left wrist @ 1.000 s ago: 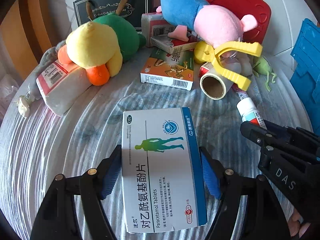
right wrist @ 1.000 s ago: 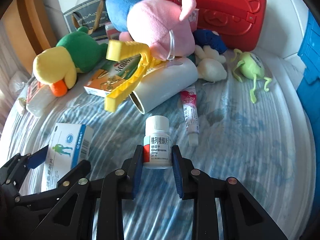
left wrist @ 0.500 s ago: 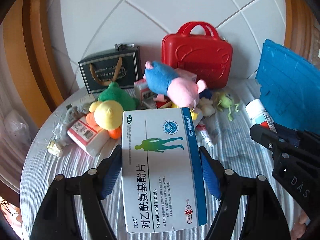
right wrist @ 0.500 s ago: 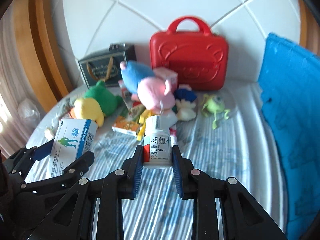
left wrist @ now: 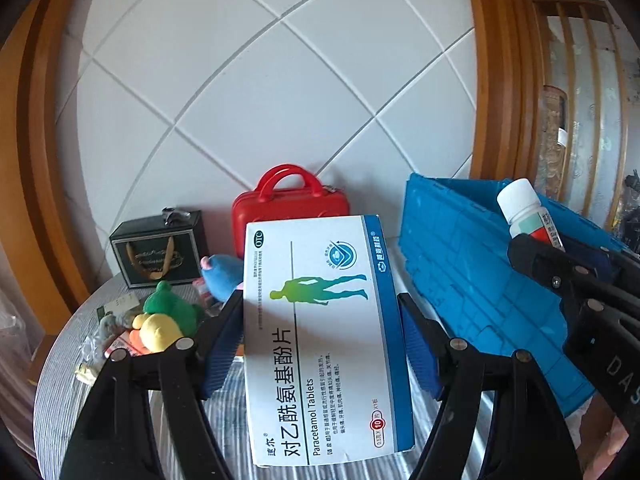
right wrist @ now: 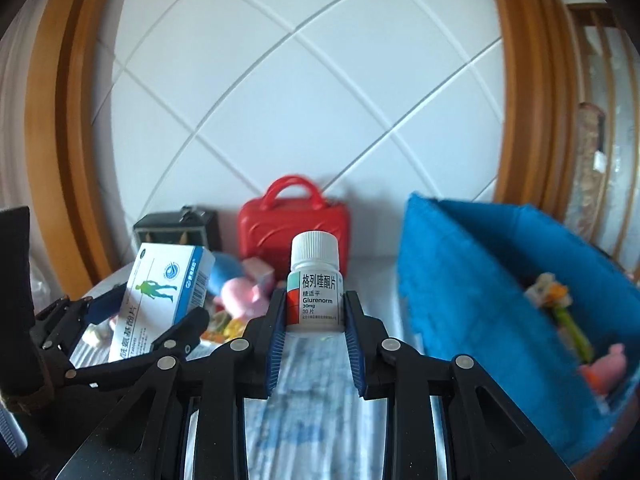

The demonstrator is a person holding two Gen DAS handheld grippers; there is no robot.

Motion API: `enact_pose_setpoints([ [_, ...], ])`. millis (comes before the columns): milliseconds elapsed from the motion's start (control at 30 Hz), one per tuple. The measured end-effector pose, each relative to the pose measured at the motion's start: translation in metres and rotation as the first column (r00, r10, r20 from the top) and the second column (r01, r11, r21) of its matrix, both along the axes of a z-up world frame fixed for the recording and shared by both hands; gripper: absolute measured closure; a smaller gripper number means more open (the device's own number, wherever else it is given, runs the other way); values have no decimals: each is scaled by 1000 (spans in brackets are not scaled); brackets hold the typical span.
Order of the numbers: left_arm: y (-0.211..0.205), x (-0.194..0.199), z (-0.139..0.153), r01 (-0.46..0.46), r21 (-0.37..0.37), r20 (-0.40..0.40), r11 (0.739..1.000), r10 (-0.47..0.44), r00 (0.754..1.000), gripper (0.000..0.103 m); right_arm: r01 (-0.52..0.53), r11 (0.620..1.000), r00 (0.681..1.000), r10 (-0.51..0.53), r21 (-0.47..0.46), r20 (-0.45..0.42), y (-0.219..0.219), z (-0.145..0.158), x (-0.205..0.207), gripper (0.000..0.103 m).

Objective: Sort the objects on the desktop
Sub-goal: 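Carry the paracetamol box and pill bottle with both grippers over the blue bin, then open both grippers to drop the box and bottle into the bin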

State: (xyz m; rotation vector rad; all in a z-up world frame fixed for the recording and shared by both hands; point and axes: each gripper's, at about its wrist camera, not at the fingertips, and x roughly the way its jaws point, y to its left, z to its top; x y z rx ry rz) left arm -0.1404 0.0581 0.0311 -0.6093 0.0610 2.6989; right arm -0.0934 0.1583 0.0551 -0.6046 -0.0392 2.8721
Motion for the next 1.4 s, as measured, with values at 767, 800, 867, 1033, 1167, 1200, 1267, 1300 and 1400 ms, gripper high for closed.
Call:
enact_pose_setpoints([
  [767, 415, -53, 48, 108, -144, 373, 984, -48, 927, 30, 85, 993, 939, -53, -81, 341, 432, 30, -40, 76],
  [800, 427, -60, 33, 116, -189, 418, 975, -27, 908, 30, 91, 992, 921, -50, -90, 385, 442, 17, -49, 76],
  [867, 447, -75, 3, 135, -252, 513, 958, 14, 858, 30, 80, 987, 881, -4, -142, 473, 454, -11, -63, 76],
  [1033, 466, -101, -49, 162, -307, 644, 938, 80, 761, 30, 80, 966, 770, 98, -246, 631, 473, -68, -91, 76],
  [1167, 470, -107, -75, 186, -311, 701, 932, 93, 707, 30, 64, 981, 694, 89, -184, 714, 467, -101, -98, 76],
  [1200, 470, -106, -74, 184, -312, 695, 932, 92, 713, 30, 61, 983, 677, 88, -175, 730, 468, -107, -99, 76],
  [1267, 472, -102, -70, 180, -339, 661, 923, 98, 744, 30, 59, 984, 653, 89, -167, 752, 471, -118, -98, 76],
  [1300, 473, -100, -69, 181, -344, 651, 921, 95, 753, 30, 52, 989, 650, 74, -141, 756, 469, -119, -96, 76],
  [1400, 467, -102, -67, 177, -346, 646, 921, 97, 757, 30, 32, 992, 649, 73, -123, 757, 467, -120, -96, 76],
])
